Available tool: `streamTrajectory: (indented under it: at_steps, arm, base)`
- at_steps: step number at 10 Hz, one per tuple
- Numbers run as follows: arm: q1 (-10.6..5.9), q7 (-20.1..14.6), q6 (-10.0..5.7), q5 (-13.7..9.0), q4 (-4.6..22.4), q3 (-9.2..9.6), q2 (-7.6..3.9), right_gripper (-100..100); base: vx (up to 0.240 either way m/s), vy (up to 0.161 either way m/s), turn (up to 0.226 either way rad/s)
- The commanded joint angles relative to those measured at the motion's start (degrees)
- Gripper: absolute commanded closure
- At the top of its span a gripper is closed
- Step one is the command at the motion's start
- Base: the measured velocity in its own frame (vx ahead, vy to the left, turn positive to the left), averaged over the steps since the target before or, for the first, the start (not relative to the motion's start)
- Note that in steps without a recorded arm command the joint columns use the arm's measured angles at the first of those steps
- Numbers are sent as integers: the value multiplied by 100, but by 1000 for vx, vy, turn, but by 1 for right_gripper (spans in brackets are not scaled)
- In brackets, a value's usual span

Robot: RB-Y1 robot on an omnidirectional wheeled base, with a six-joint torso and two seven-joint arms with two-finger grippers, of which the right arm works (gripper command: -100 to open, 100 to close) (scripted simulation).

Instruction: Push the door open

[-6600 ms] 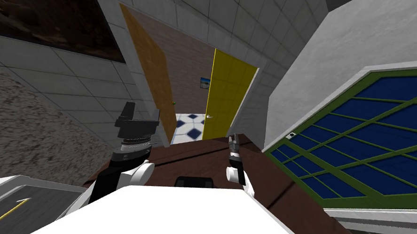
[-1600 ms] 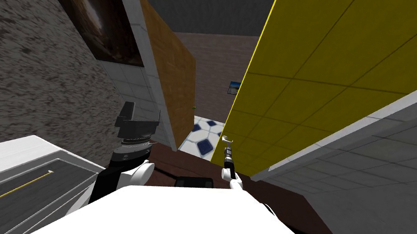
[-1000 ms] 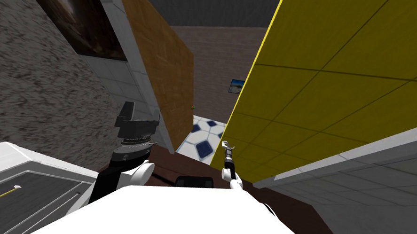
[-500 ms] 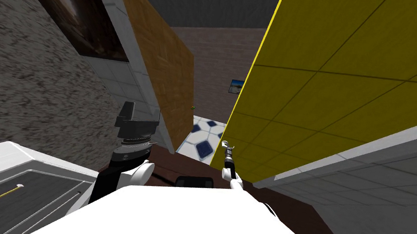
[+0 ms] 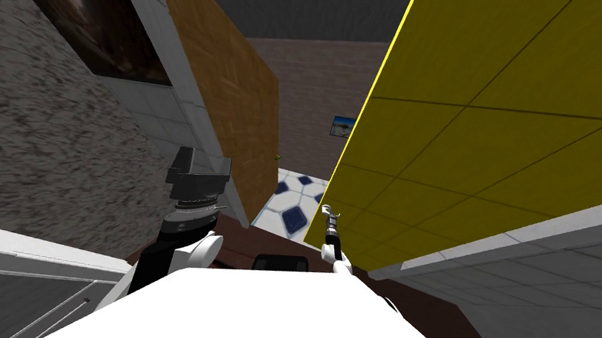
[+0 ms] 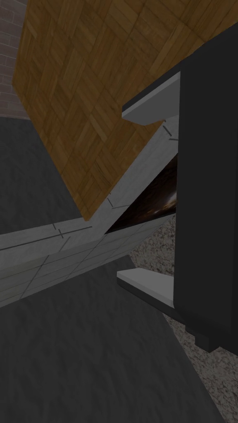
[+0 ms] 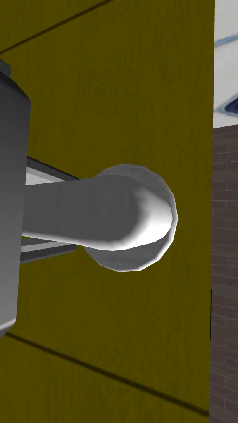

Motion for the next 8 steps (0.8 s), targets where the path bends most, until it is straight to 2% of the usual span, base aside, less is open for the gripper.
streamTrajectory:
  at_steps: [1, 5, 6, 7, 8]
  arm:
    - [-62, 40, -54, -60, 49, -112, -56, 100]
    - [-43, 112, -62, -189, 81, -321, -104, 100]
    - [-43, 112, -62, -189, 81, -321, -104, 100]
    - [-33, 152, -67, -260, 99, -437, -131, 100]
    - [-31, 162, -68, -278, 103, -466, -138, 100]
  base:
    - [196, 3, -28]
    - [197, 23, -44]
    - [137, 13, -40]
    - [167, 16, -59]
    - [183, 21, -57]
